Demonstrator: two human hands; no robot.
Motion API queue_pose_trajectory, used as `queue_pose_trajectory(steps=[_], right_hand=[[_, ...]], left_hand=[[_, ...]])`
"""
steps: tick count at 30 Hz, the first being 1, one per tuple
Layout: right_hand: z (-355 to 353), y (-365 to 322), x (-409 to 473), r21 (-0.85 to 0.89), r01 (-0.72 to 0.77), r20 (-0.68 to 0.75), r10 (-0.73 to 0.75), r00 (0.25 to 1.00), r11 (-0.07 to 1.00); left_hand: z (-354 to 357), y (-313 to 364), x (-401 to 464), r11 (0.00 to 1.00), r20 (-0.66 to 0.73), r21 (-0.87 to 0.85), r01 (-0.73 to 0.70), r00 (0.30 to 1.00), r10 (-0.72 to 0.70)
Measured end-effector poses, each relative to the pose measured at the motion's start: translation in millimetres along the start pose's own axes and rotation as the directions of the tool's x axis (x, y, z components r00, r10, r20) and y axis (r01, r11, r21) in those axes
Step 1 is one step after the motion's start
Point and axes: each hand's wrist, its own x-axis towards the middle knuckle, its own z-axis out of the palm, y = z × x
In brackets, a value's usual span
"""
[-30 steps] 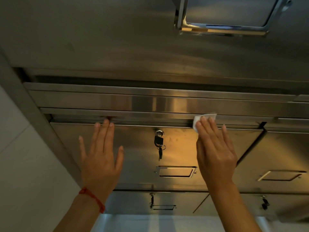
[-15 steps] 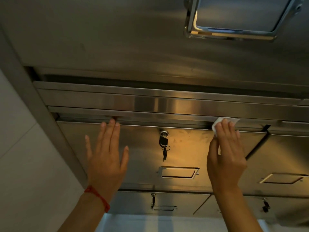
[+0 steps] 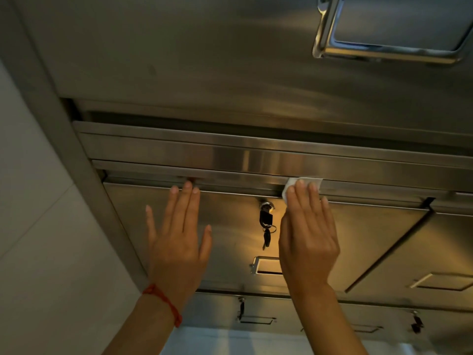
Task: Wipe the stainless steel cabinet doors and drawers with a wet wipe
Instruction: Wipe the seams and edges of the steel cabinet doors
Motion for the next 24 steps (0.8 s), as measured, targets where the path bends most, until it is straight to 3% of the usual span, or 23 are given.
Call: queue_pose_trajectory(steps=[24], right_hand=[[27.8, -68.9, 6.3, 0.104, 0.162, 0.077, -0.17, 0.982, 0.981]], left_hand=[[-6.9, -3.3, 0.1, 0.997, 0.055, 0.052, -0.05, 0.997, 0.047]])
